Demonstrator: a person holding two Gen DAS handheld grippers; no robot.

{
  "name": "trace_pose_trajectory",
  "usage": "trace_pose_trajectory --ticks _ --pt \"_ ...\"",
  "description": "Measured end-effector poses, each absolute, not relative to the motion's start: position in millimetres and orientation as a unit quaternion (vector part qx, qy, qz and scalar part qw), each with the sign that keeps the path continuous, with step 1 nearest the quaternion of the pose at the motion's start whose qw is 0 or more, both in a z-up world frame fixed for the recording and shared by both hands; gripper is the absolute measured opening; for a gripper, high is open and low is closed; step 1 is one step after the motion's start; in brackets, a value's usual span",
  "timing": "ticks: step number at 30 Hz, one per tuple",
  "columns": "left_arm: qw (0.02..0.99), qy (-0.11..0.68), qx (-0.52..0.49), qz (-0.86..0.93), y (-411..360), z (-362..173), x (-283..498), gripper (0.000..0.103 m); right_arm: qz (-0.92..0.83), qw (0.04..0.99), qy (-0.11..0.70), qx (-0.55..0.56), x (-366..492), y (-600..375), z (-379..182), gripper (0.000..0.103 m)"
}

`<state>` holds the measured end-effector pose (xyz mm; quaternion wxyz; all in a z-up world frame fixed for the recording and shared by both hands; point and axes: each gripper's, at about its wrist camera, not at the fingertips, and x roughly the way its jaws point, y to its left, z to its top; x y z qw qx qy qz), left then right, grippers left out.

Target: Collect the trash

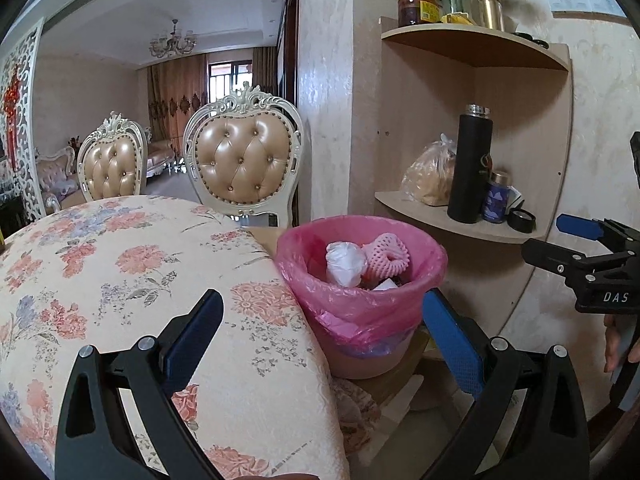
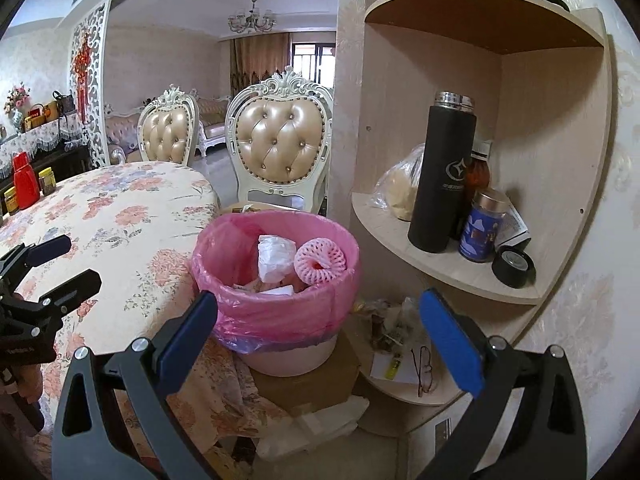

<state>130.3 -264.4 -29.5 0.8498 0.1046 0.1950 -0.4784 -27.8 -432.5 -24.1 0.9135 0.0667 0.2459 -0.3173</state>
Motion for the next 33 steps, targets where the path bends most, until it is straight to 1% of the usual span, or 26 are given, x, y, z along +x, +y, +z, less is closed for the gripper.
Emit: trace_pose_trajectory --ticks 33 --pt "0.845 0.181 0.108 -0.491 -266.6 -31.1 122.9 0.095 -0.311 0.914 0.250 0.068 -27.4 -432.4 -26.0 0.098"
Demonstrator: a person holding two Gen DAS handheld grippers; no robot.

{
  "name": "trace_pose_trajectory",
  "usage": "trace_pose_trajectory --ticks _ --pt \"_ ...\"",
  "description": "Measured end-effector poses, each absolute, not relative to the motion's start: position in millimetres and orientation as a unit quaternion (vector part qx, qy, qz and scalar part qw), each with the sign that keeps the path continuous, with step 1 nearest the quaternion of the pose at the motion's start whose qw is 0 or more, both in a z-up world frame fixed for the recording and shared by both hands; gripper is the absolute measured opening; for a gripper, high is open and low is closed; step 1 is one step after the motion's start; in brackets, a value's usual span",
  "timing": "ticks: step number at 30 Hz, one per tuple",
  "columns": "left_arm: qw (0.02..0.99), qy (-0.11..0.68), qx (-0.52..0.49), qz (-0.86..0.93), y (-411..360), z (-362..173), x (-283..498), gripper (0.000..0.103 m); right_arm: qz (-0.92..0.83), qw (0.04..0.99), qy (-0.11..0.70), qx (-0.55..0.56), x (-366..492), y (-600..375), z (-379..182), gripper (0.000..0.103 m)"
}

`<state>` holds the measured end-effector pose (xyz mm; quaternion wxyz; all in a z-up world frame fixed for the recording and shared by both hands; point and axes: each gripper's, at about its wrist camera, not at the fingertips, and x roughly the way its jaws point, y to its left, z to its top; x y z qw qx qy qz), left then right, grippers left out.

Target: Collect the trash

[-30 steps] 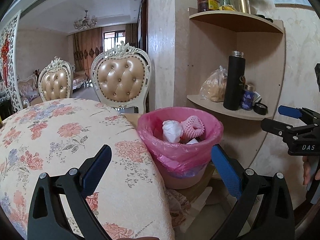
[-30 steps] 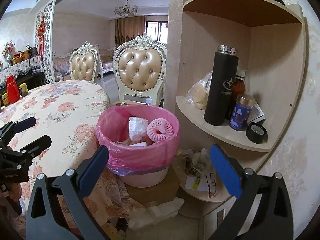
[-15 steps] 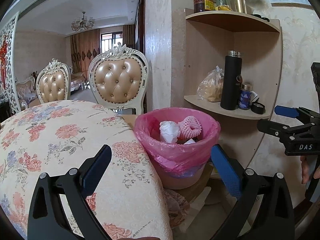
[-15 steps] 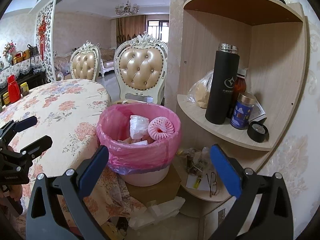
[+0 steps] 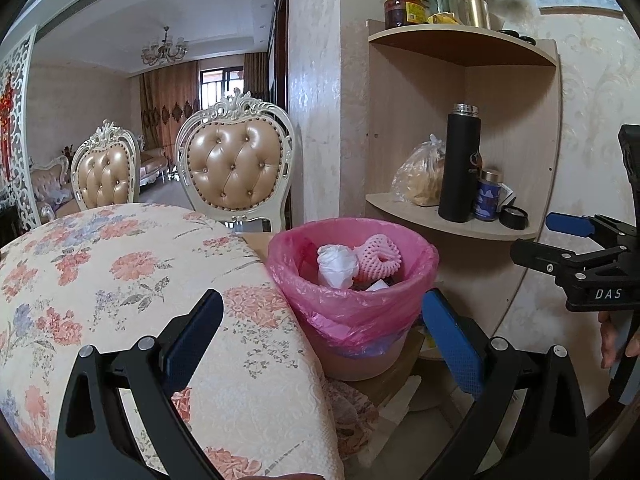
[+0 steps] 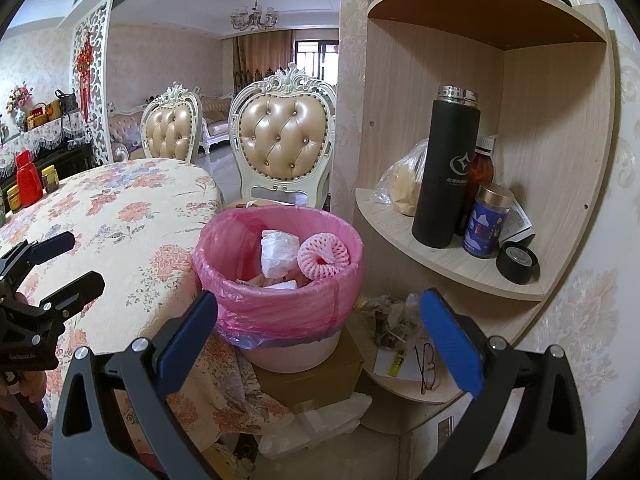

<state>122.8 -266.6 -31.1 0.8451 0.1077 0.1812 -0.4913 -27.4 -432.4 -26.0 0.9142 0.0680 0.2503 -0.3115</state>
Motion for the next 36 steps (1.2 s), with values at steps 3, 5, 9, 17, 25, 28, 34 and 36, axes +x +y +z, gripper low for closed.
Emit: trace_pose_trajectory --ticks 3,5,9,17,25,28,34,36 --pt "0.844 0.182 0.108 -0.493 -267.5 -30.8 122.5 0.095 -0.311 0.914 0.250 0.068 -26.6 -431.9 -25.9 0.098" --pt "0.843 0.183 0.106 -0.495 -267.2 -30.5 122.4 0.095 -0.311 0.914 0.250 0.069 -27.1 -432.2 -26.1 0.098" --pt "0.843 0.180 0.106 -0.496 -267.2 -29.5 121.1 0.095 -0.310 0.914 0.251 0.068 -26.9 -431.7 -26.0 0.098" --pt "0.841 0.177 0.113 -0.498 -269.1 -30.4 117.6 0.095 -0.311 0.914 0.250 0.071 -27.0 -430.8 -26.5 0.098" --pt "0.842 0.171 0.109 -0.500 -268.8 -27.7 114.9 0.095 -0.310 0.915 0.248 0.072 -26.9 -431.2 -26.4 0.098" --pt "0.843 0.166 0.106 -0.500 -268.1 -26.0 113.3 0.095 -0.309 0.915 0.248 0.071 -26.5 -430.3 -25.8 0.098" --pt "0.841 0.173 0.104 -0.502 -268.4 -26.1 116.2 0.095 -0.308 0.916 0.246 0.071 -26.8 -429.4 -25.5 0.098" --pt "0.841 0.174 0.104 -0.501 -268.1 -26.1 116.4 0.095 -0.308 0.916 0.247 0.071 -26.1 -429.1 -25.5 0.098"
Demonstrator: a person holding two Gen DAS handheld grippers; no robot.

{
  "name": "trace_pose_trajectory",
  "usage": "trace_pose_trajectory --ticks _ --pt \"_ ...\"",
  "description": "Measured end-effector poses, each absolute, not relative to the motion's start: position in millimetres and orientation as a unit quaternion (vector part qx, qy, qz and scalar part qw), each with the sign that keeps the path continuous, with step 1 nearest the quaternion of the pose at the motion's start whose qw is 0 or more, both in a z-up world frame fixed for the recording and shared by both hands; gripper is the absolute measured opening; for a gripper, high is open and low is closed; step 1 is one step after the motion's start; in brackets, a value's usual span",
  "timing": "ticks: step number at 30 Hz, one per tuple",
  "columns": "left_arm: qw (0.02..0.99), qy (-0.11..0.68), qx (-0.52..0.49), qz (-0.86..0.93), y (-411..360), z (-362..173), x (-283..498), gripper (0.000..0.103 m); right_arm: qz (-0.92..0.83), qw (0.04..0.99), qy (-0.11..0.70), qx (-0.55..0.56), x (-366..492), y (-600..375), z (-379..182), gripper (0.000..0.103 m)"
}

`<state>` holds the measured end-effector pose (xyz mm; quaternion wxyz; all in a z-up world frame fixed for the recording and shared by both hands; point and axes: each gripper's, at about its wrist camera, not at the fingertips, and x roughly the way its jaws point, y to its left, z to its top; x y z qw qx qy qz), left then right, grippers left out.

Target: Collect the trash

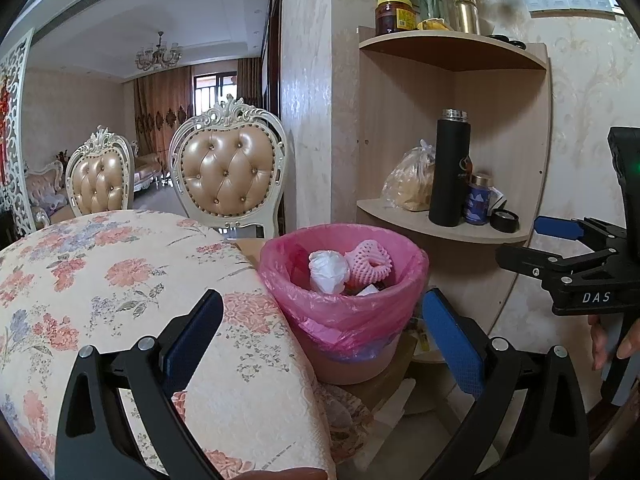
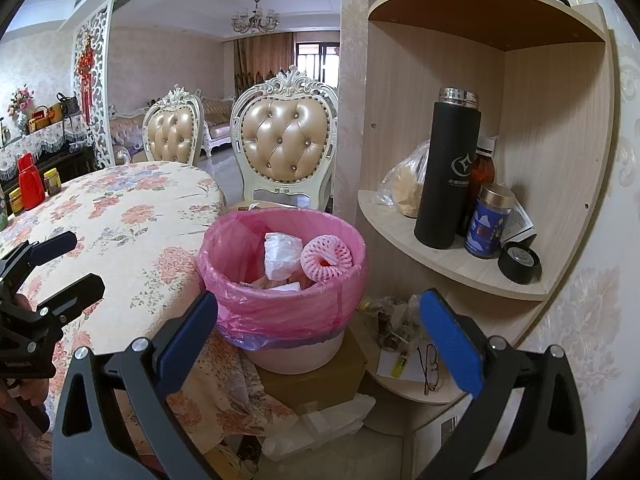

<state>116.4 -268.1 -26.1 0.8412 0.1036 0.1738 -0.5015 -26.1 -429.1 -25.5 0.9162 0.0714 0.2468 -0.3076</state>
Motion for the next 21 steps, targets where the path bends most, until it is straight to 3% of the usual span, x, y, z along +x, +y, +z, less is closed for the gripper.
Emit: trace_pose_trajectory --ticks 21 --pt "0.835 0.185 0.116 -0.505 -268.4 -32.8 116.0 0.096 -0.303 0.917 0.251 0.070 -24.4 -426.8 -29.0 0.098"
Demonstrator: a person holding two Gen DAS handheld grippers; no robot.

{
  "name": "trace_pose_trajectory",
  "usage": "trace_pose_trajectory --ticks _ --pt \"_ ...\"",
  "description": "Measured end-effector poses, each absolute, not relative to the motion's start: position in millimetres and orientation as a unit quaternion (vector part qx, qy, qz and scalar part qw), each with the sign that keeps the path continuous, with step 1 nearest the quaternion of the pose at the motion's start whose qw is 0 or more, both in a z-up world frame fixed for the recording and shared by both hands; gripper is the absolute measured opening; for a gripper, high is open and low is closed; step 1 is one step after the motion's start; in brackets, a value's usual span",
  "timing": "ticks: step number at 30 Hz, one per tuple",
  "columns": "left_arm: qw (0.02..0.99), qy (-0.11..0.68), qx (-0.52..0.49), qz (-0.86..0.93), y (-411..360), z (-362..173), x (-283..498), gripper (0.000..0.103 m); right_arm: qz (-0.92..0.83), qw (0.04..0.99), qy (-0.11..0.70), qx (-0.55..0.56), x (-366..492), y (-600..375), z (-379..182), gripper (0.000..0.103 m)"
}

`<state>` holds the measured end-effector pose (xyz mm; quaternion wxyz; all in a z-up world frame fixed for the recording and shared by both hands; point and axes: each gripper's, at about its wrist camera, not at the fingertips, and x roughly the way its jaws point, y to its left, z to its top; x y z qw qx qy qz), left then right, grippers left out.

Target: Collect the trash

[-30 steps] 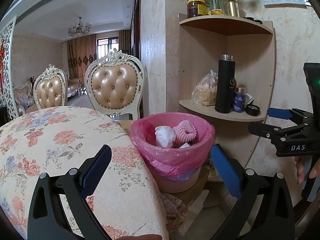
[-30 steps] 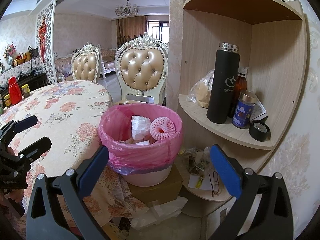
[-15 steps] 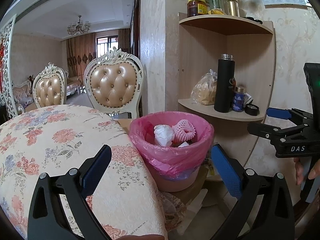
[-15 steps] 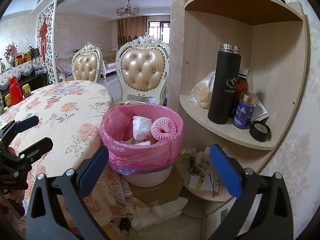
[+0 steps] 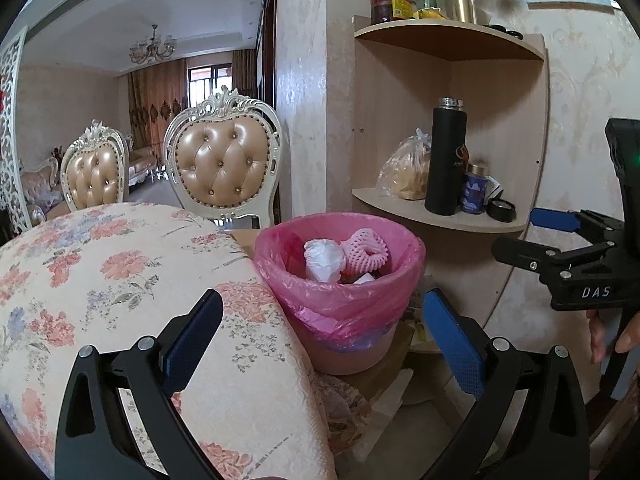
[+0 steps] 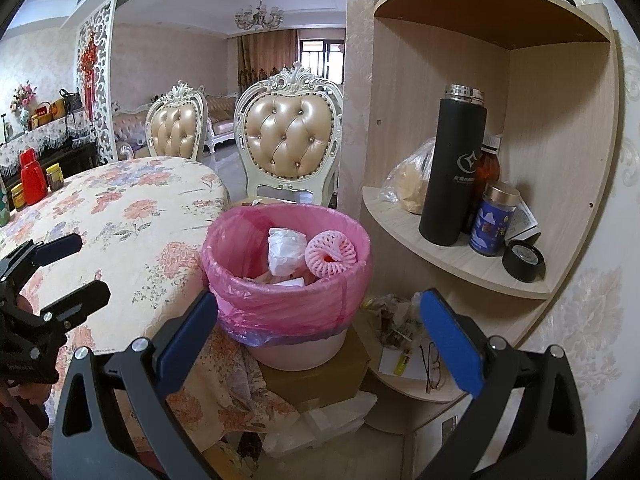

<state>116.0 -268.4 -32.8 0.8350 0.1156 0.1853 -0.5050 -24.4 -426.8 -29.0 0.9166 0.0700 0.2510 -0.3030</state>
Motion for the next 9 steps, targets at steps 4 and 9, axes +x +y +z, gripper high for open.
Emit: trace_pose_trajectory --ticks 4,9 --pt "0.835 0.185 0.117 -0.505 -269.6 -32.9 115.3 0.096 -0.303 0.917 0.250 0.072 -24.6 -427.4 -29.7 0.098" --pt "0.835 0.183 0.119 -0.505 -271.0 -31.9 114.6 0.096 -0.302 0.918 0.247 0.073 -25.3 -425.9 -30.0 0.098"
